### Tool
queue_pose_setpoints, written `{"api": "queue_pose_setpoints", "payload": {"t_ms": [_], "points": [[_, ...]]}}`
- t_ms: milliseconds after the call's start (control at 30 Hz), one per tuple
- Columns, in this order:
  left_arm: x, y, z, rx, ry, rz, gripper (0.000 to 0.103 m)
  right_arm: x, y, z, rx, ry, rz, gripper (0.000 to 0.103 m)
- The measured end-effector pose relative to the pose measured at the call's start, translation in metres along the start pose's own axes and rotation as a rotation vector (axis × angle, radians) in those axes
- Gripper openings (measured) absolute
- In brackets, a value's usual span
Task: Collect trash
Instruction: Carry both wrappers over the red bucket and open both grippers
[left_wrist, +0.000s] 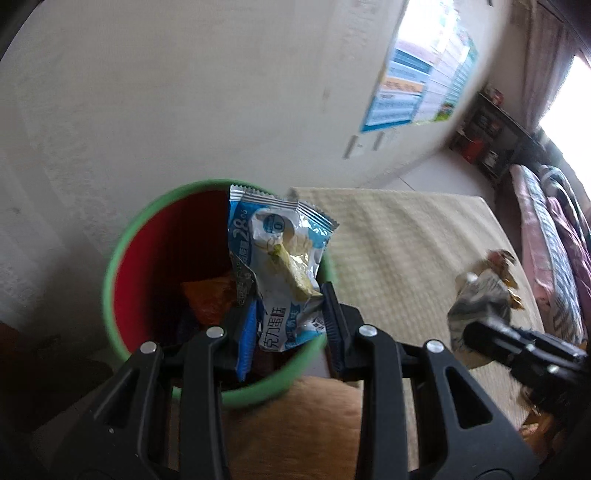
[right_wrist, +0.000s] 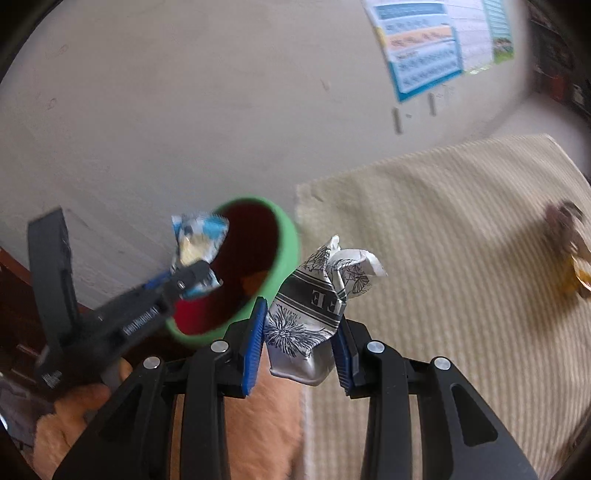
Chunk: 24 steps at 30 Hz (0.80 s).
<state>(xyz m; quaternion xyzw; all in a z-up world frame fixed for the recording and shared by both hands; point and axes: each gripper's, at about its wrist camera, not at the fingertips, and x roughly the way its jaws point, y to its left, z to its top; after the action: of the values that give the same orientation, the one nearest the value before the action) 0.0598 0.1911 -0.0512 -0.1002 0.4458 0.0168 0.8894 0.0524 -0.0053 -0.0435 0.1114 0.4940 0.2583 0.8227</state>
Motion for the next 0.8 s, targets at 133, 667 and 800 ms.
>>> {"api": "queue_pose_setpoints", "payload": {"t_ms": [133, 667, 800], "points": [[0.002, 0.030, 0.000, -0.057, 0.003, 0.034, 0.030, 0.025, 0.018, 0.015, -0.016, 0.027, 0.040, 0.033], [0.008, 0.083, -0.008, -0.216, 0.010, 0.104, 0.055, 0.058, 0.053, 0.029, -0.062, 0.018, 0.143, 0.049], [0.012, 0.074, -0.009, -0.196, 0.018, 0.103, 0.058, 0.032, 0.003, 0.018, -0.020, -0.050, 0.006, 0.051]]}}
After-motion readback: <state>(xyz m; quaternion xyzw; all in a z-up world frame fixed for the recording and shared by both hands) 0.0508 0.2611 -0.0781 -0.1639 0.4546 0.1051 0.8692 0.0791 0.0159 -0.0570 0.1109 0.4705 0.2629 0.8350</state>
